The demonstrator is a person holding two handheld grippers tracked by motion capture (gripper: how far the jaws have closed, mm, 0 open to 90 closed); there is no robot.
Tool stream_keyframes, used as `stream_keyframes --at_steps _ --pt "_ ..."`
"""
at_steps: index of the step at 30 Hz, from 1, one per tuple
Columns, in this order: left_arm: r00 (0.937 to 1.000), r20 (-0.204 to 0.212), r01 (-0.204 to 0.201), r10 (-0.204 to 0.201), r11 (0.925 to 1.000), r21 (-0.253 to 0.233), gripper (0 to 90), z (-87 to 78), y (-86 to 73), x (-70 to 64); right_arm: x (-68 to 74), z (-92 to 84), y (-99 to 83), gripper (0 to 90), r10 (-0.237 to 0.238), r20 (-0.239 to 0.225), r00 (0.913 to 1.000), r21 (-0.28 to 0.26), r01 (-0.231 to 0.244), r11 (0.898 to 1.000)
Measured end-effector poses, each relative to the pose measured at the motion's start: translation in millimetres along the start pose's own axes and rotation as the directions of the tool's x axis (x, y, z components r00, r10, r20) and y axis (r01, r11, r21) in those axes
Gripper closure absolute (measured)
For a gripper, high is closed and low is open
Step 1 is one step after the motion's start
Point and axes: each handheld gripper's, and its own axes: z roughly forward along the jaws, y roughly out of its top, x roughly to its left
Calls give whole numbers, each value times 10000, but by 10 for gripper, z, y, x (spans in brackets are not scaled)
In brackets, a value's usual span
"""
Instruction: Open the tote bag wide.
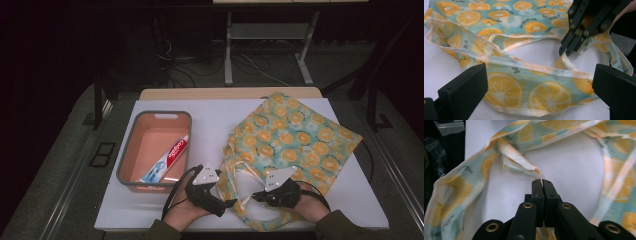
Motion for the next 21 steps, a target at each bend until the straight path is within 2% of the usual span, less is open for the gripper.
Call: stream_keyframes --at_steps 4,6,9,12,13,14,15,16,17,19,20,21 --pt "10000 6 26 -26 10000 -16 0 6 1 -2 -116 -189 37 887 628 477 9969 -891 -584 9943" --pt "10000 5 11 -11 10000 -34 0 6 3 -6 -202 -286 50 887 977 761 9923 -1334 -870 9872" --pt "10000 -3 21 -21 10000 -32 0 6 3 -6 -329 -405 64 887 1445 1359 9801 -1736 -1201 9775" --pt "10000 4 8 -8 10000 -1 0 10 1 -7 -503 -538 42 887 2201 1932 9562 -2225 -1757 9590" --pt "10000 18 4 -4 10000 9 0 12 1 -7 -503 -538 42 887 2201 1932 9562 -2225 -1757 9590" --pt "10000 21 -2 2 10000 26 0 15 1 -8 -561 -575 25 887 2426 2116 9468 -2330 -1922 9533" --pt "10000 30 -11 10 10000 48 0 16 1 -8 -685 -638 -29 887 2921 2429 9250 -2518 -2306 9399" --pt "10000 49 7 -7 10000 39 0 18 1 -11 -729 -657 -56 886 3151 2565 9137 -2564 -2500 9337" --pt "10000 49 7 -7 10000 39 0 18 1 -11 -804 -684 -109 886 3550 2856 8902 -2611 -2841 9226" --pt "10000 41 16 -16 10000 31 0 17 1 -11 -913 -716 -212 886 4143 3140 8543 -2700 -3380 9016" --pt "10000 39 22 -23 10000 35 0 17 1 -10 -913 -716 -212 886 4143 3140 8543 -2700 -3380 9016" --pt "10000 31 13 -13 10000 46 0 16 1 -9 -1003 -736 -327 886 4662 3462 8141 -2728 -3881 8803"
